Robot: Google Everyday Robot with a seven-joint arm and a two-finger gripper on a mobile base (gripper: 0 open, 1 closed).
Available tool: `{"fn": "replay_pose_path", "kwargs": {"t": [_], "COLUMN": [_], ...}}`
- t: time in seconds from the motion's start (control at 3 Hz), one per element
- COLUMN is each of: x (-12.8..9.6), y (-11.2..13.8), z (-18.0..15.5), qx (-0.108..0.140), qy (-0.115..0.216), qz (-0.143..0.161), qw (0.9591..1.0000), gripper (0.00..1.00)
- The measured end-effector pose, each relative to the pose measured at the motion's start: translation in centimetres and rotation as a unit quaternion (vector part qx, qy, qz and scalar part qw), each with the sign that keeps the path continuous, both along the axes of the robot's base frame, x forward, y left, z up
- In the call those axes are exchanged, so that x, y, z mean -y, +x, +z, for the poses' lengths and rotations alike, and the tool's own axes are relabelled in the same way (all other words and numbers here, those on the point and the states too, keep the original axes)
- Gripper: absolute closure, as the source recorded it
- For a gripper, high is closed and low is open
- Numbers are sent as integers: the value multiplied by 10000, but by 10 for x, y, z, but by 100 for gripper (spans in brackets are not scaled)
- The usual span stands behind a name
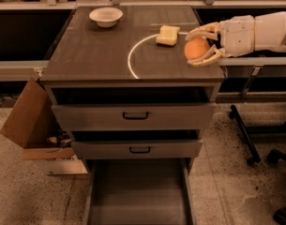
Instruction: Pick orange from bottom drawer and place on counter
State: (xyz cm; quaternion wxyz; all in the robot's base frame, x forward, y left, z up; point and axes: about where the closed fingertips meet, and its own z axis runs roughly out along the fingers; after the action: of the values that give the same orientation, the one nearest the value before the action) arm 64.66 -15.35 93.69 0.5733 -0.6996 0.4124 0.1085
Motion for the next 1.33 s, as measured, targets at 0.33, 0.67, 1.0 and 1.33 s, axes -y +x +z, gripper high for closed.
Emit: {"fn": "replay_pose_path", "kwargs": {"t": [0.33, 0.67, 1.0, 1.33], "x": [-2, -14, -29, -49], "y": [4, 26, 58, 89], "z": [1, 4, 6, -5], "qx": [-1, -10, -277, -1080], "qy": [42, 296, 582, 726], "qz": [-27, -191, -412, -557], "qw": [10000, 9994, 9971, 9899], "gripper": [100, 100, 100, 100]}}
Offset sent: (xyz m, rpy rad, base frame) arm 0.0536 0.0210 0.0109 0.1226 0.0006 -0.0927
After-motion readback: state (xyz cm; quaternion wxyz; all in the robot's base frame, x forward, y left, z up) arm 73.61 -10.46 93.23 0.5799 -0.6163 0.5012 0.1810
